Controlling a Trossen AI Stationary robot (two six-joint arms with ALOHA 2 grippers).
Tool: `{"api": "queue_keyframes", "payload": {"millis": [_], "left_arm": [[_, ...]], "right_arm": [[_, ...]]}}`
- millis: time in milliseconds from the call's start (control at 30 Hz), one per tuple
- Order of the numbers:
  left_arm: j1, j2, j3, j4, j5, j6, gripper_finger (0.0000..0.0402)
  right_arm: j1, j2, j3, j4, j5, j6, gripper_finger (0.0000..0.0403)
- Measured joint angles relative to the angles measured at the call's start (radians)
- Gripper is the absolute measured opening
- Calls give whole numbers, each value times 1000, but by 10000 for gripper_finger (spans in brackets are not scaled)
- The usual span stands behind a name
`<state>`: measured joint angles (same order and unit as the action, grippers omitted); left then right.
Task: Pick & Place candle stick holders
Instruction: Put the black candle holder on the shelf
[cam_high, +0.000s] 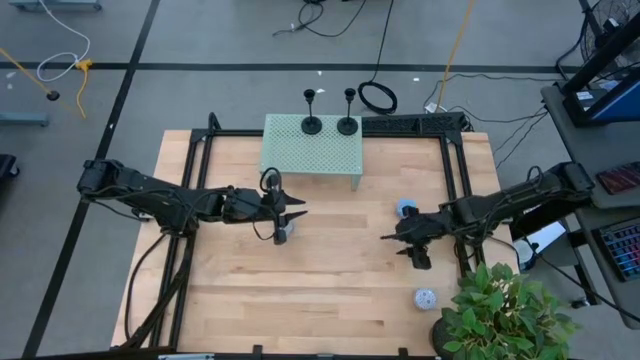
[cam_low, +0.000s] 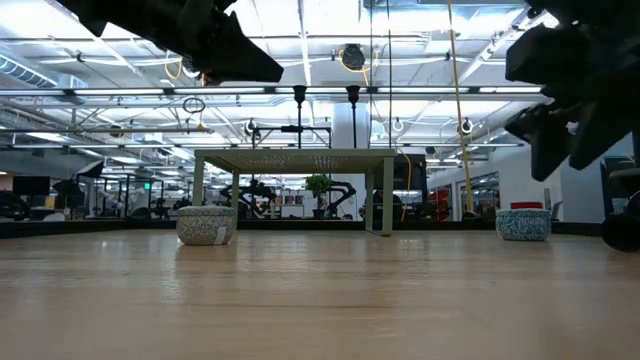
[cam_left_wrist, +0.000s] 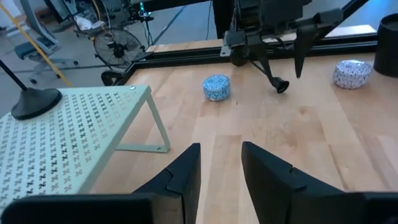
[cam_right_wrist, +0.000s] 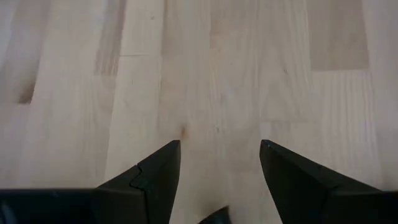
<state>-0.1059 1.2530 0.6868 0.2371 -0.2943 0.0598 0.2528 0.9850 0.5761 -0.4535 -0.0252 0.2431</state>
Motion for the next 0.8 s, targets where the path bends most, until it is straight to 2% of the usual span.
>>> {"api": "queue_keyframes", "payload": {"millis": [133, 367, 633, 800], "left_arm": [[0, 0, 0, 0, 0, 26, 122], [0, 0, 0, -1, 0, 50, 122], [0, 0, 0, 0, 4, 97, 122], [0, 0, 0, 0, 5, 98, 122]], "right_arm": [[48, 68, 68, -109, 27, 93, 212], [110, 165, 79, -427, 43, 241, 212], [114, 183, 67, -449, 154, 166, 212], [114, 183, 7, -457, 155, 245, 212]]}}
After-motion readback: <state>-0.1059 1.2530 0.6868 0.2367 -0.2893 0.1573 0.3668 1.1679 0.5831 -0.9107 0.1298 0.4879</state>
